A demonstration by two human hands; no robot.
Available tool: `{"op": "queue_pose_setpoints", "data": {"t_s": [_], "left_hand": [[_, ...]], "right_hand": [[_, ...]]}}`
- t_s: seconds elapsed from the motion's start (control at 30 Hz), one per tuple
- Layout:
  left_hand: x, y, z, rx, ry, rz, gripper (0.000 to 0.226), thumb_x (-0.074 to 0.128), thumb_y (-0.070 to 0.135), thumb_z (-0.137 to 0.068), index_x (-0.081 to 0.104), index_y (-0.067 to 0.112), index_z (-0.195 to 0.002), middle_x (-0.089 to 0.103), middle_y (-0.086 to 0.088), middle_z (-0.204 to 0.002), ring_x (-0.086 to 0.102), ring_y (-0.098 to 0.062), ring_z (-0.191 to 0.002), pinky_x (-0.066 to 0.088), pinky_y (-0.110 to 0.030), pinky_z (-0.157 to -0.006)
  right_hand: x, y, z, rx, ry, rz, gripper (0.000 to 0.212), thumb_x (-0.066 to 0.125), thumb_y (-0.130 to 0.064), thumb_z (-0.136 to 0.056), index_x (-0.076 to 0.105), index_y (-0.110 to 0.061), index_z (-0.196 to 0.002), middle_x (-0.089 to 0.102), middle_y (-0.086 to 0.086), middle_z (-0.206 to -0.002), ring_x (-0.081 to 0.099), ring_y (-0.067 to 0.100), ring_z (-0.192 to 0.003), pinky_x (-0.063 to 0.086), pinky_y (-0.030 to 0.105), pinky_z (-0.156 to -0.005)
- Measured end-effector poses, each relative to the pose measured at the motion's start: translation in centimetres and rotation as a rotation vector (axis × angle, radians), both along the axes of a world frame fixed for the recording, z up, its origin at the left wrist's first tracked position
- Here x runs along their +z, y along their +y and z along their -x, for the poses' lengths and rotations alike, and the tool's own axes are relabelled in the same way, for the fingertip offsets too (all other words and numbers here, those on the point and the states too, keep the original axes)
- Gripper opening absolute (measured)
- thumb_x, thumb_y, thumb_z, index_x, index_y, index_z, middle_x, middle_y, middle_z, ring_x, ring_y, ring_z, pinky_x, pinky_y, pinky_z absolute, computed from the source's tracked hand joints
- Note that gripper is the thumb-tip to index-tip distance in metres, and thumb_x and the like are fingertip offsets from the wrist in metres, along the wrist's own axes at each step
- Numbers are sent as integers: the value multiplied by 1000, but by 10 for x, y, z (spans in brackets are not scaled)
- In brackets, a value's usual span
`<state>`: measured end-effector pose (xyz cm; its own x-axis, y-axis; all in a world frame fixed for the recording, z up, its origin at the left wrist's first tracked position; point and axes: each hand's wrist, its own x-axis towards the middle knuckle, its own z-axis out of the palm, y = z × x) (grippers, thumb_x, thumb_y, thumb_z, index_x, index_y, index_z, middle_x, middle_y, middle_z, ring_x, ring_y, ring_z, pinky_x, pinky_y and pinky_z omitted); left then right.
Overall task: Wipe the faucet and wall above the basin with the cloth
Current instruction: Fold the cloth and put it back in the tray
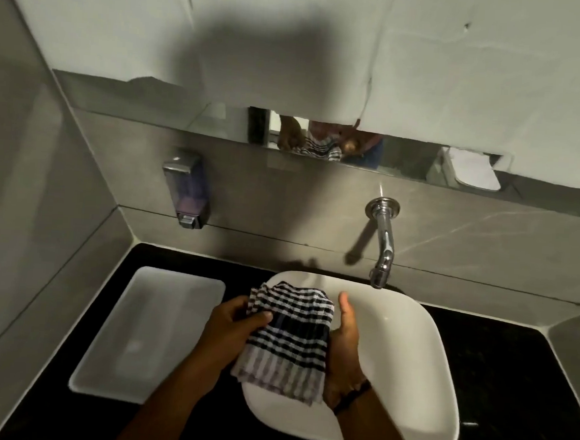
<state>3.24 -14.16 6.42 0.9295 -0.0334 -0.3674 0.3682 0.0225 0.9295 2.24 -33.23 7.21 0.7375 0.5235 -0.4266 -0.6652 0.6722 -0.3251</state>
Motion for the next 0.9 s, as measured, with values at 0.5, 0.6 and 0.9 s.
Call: {"op": "queue_pose_setpoints", "data": {"t_s": [0.5, 0.6, 0.9], "left_hand": [[-49, 199, -28, -101, -64, -290, 28, 69, -2, -90, 73, 17, -111, 69, 2, -121, 68, -8, -111, 56, -22, -85], [-71, 232, -39, -225, 140, -317, 57, 73, -9, -84, 67, 31, -123, 57, 8, -131, 66, -19, -108, 63, -31, -69], [-130, 251, -61, -492, 159, -909, 70, 73, 6, -85, 47, 19, -148, 45, -12, -154, 49, -30, -137, 42, -40, -114]], "right_hand": [[-88, 149, -53, 267, -75, 933, 24, 61, -16, -103, 72, -11, -123, 79, 13, -116, 76, 33, -107, 64, 48, -86], [-111, 183, -71, 347, -109, 1139, 23, 65, -14, -100, 73, -3, -119, 75, 21, -120, 73, 37, -109, 62, 50, -91], [-154, 243, -103, 656, -394, 1725, 40, 60, -17, -96, 56, -4, -134, 62, 20, -137, 60, 37, -127, 50, 43, -103]]}}
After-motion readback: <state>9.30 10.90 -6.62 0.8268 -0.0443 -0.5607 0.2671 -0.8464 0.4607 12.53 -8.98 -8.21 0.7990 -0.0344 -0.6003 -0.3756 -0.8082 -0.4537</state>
